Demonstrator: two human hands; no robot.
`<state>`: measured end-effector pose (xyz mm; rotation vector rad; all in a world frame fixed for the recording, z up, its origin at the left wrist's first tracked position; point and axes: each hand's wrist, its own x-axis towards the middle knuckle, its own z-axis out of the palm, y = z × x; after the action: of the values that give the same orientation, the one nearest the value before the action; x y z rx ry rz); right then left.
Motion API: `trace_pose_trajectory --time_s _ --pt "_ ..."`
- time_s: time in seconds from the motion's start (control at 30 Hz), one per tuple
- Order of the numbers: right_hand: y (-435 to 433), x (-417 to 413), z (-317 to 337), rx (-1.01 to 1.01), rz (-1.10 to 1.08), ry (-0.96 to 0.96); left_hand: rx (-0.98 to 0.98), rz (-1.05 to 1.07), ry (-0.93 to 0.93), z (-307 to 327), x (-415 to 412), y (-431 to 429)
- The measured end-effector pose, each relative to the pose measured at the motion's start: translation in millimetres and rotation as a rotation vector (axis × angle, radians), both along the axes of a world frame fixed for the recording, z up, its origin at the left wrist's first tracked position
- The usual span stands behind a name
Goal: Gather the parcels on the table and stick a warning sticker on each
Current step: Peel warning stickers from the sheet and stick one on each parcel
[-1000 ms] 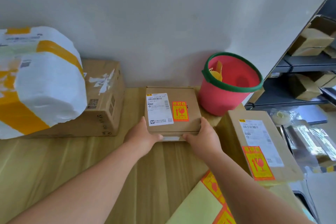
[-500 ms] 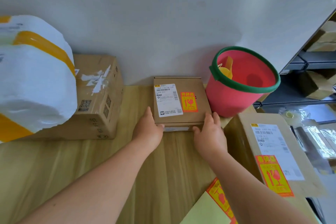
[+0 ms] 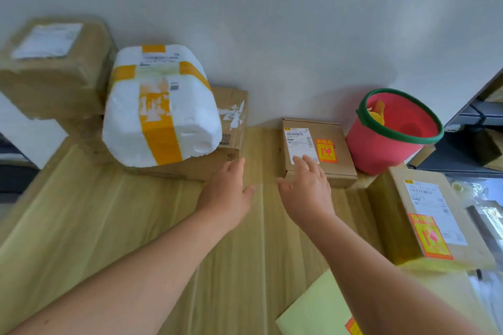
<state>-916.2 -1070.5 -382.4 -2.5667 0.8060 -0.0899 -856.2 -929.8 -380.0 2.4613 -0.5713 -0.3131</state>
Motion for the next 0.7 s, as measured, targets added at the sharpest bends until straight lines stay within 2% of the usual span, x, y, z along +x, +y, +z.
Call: trace_pose_trajectory --time_s 0.13,0.27,0.37,0.43,0.53,0.63,0.7 --pt "47.0 9.7 27.9 0.051 0.063 -0.064 -0.058 -0.029 -0.099 25.6 -12.3 52.5" --pt "87.4 24.6 51.5 0.111 0.105 -0.152 -0.109 -0.024 -0.302 49.0 -9.0 99.4" --pt "111.0 38.8 69.0 0.220 0.076 -0.200 -0.172 0.095 -0.483 62.0 7.1 125.3" --pt "119.4 51.2 77.3 0.316 0.045 -0.242 -0.217 0.209 -0.519 67.7 21.2 136.9" --pt "122.9 70.4 83.0 0.436 0.005 -0.292 -0.268 0.384 -0.348 72.8 47.0 146.0" --pt "125.9 84.7 85.8 0.480 0.020 -0.272 -0.339 0.535 0.023 72.9 73.8 150.2" --pt "128.4 90.3 86.1 0.510 0.040 -0.217 -0.422 0.528 0.238 73.6 82.0 147.9"
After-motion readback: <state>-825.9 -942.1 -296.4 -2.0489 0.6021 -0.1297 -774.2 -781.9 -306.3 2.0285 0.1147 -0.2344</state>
